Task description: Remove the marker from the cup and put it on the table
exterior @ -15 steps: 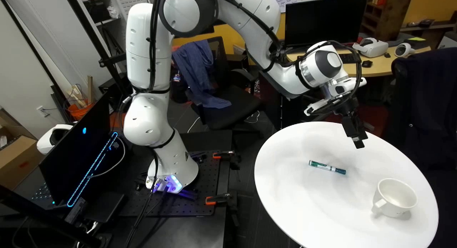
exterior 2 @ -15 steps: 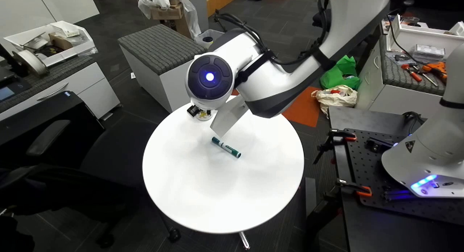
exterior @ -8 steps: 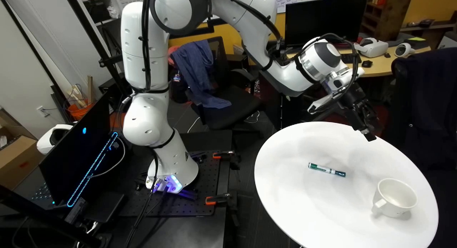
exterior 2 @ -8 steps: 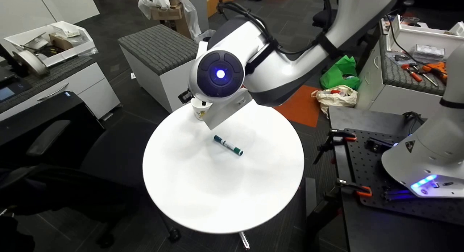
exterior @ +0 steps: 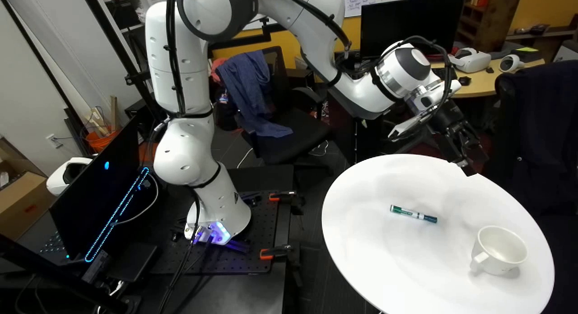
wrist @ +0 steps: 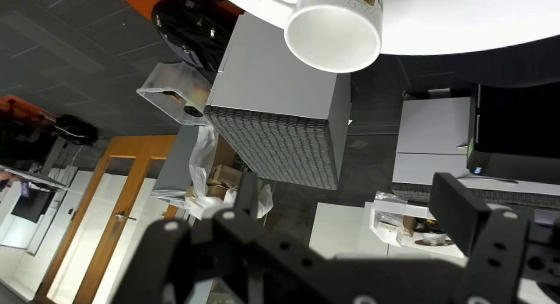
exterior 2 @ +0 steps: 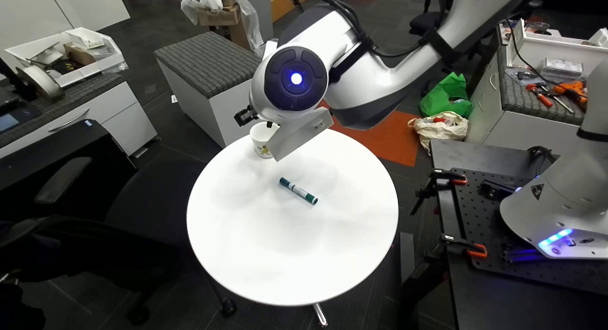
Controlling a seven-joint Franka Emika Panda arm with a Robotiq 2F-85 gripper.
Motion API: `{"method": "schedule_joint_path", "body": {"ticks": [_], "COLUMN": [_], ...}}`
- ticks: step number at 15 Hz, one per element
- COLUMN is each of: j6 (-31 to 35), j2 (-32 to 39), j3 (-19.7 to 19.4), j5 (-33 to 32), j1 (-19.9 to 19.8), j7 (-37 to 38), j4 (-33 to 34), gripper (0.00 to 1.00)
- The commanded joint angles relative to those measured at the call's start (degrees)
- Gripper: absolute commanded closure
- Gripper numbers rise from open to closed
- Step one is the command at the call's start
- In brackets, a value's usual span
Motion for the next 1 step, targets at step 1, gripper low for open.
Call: {"method": "schedule_joint_path", "body": {"ticks": [1], "j6": [-0.47], "j2": [-0.07], "j3": [1.72], "j5": [-0.28], "j1": [-1.5], "j7": [-0.02], "j4": [-0.02], "gripper": [0.0]}}
